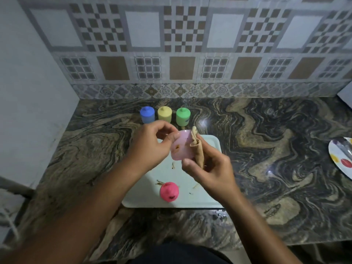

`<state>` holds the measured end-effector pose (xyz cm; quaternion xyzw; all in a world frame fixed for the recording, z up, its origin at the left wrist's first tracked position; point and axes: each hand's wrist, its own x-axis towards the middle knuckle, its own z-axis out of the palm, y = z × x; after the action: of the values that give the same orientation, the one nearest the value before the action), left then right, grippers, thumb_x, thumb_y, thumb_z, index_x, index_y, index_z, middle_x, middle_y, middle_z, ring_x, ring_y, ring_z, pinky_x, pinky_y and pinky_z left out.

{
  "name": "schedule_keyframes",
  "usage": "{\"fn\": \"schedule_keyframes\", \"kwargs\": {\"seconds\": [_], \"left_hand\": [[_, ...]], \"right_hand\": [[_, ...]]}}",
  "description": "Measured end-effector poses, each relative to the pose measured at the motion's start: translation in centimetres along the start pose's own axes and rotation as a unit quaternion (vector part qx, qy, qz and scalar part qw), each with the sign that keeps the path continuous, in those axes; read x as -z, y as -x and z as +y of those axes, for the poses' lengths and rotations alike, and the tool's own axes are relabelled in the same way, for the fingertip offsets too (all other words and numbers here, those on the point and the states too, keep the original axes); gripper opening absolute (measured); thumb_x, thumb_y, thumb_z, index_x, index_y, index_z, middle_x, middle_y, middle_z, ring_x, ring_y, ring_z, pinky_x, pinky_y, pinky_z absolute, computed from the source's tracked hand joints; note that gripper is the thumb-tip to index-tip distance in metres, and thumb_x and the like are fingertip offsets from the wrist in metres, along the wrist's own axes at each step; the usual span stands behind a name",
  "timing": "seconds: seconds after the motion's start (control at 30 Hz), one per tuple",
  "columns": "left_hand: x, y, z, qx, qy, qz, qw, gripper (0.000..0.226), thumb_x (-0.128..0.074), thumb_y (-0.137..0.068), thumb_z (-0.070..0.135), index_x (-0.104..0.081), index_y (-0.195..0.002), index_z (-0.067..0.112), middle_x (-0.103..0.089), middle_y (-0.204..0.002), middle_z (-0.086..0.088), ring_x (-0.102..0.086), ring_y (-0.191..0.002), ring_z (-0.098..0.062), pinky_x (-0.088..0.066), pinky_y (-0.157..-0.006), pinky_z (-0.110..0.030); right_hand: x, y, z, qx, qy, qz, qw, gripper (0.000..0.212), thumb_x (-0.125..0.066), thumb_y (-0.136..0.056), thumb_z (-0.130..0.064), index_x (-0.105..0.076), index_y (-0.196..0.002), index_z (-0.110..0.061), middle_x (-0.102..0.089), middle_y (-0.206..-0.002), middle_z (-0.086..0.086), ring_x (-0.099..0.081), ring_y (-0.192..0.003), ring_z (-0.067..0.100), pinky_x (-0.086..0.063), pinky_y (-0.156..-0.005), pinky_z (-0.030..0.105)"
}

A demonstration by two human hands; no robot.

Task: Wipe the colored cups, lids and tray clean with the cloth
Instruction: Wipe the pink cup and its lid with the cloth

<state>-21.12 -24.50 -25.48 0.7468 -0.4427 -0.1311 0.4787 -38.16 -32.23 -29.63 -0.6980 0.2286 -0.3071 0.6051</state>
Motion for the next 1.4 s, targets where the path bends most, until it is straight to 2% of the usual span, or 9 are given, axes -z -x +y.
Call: {"fn": "schedule_keyframes", "kwargs": {"seconds": [0.07,0.17,0.27,0.43,0.57,0.77,1.0,1.2,1.4], "left_hand": [[0.6,-0.3,0.7,-0.006,0.025,0.019,0.999,0.006,-0.075,-0.085,0.024,-0.074,-0.089,0.02,-0.073,-0.082,0.012,-0.068,-0.078,0.0,-0.053,-0.074,-0.017],[1.8,-0.4,1.7,-0.023,0.049,0.002,0.999,0.015,-0.073,-0.087,0.027,-0.078,-0.101,0.022,-0.073,-0.083,0.019,-0.069,-0.075,0.003,-0.056,-0.071,-0.018],[2.8,-0.8,1.9,-0.033,0.069,-0.029,0.997,0.016,-0.073,-0.087,0.022,-0.076,-0.098,0.033,-0.073,-0.079,0.025,-0.069,-0.073,0.004,-0.054,-0.069,-0.016],[2.6,-1.3,2.2,-0.003,0.117,-0.046,0.992,0.019,-0.074,-0.085,0.009,-0.074,-0.081,0.028,-0.072,-0.072,0.013,-0.069,-0.069,-0.003,-0.058,-0.062,-0.022],[2.2,-0.9,2.9,-0.048,0.044,-0.034,0.997,0.008,-0.074,-0.087,0.019,-0.077,-0.091,0.024,-0.075,-0.084,0.011,-0.07,-0.081,-0.007,-0.06,-0.071,-0.028],[3.4,-1.3,2.6,0.03,0.169,-0.088,0.981,0.014,-0.07,-0.081,0.025,-0.076,-0.094,0.026,-0.077,-0.09,0.006,-0.074,-0.087,-0.016,-0.062,-0.07,-0.035],[3.0,-0.4,4.7,-0.072,0.016,-0.032,0.997,0.014,-0.075,-0.086,0.014,-0.076,-0.086,0.028,-0.074,-0.081,0.014,-0.067,-0.075,0.002,-0.049,-0.067,-0.009],[3.6,-0.6,4.5,0.032,0.151,-0.09,0.984,0.024,-0.069,-0.081,0.031,-0.076,-0.102,0.021,-0.077,-0.091,0.004,-0.072,-0.088,-0.01,-0.061,-0.075,-0.031],[2.9,-0.3,5.9,-0.05,0.025,-0.059,0.997,0.005,-0.075,-0.086,0.023,-0.079,-0.088,0.023,-0.074,-0.075,0.01,-0.067,-0.072,-0.008,-0.054,-0.069,-0.021]], "right_hand": [[-0.5,0.0,0.0,0.009,0.037,0.013,0.999,0.072,-0.09,-0.071,-0.01,-0.06,-0.136,-0.014,-0.052,-0.063,0.006,-0.048,-0.067,0.01,-0.052,-0.062,0.032],[-1.0,-0.3,-1.1,0.034,0.002,0.067,0.997,0.027,-0.09,-0.068,0.0,-0.069,-0.078,-0.014,-0.045,-0.052,0.007,-0.052,-0.055,0.01,-0.049,-0.054,0.024],[-0.8,-0.7,-2.1,0.02,-0.063,0.088,0.994,0.036,-0.08,-0.072,0.015,-0.048,-0.056,0.006,-0.04,-0.052,0.017,-0.057,-0.05,0.011,-0.053,-0.053,0.018],[-0.9,-1.0,-1.2,0.114,0.084,0.09,0.986,0.025,-0.092,-0.066,-0.004,-0.074,-0.083,0.0,-0.064,-0.062,0.019,-0.057,-0.064,0.011,-0.05,-0.06,0.025],[-1.3,-1.1,-0.5,0.222,0.246,0.145,0.932,0.08,-0.094,-0.062,-0.017,-0.059,-0.133,-0.001,-0.074,-0.115,0.014,-0.069,-0.094,0.004,-0.05,-0.085,0.011],[-1.4,-0.6,-1.6,0.076,-0.024,0.139,0.987,0.022,-0.088,-0.065,-0.009,-0.074,-0.07,-0.026,-0.053,-0.057,-0.014,-0.052,-0.06,0.015,-0.063,-0.066,0.046],[-1.6,-0.4,-1.0,0.255,0.263,0.178,0.913,0.073,-0.09,-0.069,-0.028,-0.062,-0.128,0.005,-0.062,-0.133,0.019,-0.061,-0.123,0.005,-0.048,-0.1,0.015],[-1.9,0.1,-2.2,0.076,-0.097,0.172,0.977,0.012,-0.085,-0.064,-0.022,-0.074,-0.069,-0.019,-0.058,-0.057,-0.006,-0.059,-0.065,0.019,-0.063,-0.062,0.043],[-1.7,-0.3,-1.7,0.277,0.28,0.174,0.903,0.067,-0.088,-0.069,-0.024,-0.063,-0.125,0.004,-0.07,-0.123,0.015,-0.068,-0.11,0.012,-0.05,-0.096,0.015]]}}
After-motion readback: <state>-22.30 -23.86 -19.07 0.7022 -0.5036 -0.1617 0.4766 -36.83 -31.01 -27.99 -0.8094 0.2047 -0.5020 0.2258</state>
